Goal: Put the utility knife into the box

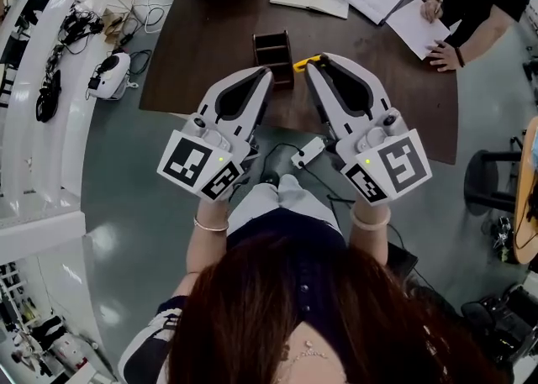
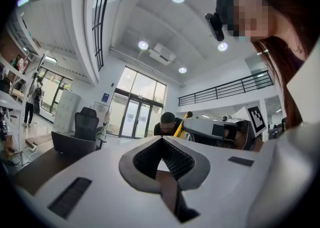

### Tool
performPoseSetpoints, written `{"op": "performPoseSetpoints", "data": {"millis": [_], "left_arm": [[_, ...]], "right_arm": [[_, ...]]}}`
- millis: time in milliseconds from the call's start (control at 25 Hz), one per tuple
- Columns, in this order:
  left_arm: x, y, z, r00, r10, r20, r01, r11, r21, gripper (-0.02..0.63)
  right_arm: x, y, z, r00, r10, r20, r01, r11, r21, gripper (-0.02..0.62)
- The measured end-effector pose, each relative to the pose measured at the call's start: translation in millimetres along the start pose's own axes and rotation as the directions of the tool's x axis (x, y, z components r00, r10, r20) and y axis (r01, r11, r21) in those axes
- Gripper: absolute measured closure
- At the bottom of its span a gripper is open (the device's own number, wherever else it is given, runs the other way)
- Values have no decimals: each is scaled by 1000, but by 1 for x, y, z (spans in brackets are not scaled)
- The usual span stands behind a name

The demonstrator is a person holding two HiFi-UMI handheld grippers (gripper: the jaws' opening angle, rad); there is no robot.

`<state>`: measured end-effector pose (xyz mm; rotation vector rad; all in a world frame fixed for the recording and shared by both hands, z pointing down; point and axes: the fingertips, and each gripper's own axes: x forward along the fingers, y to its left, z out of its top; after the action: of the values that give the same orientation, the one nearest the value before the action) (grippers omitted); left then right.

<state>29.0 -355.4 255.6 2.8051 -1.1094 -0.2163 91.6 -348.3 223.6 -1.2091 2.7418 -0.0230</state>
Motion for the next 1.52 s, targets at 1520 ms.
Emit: {"op": "performPoseSetpoints", "data": {"millis": [1520], "left_arm": [[67,112,-233,977,21,-211,-83,955,-284,605]], "right_arm": [[69,-108,-316,913,-116,-390,202,961,187,538]]}}
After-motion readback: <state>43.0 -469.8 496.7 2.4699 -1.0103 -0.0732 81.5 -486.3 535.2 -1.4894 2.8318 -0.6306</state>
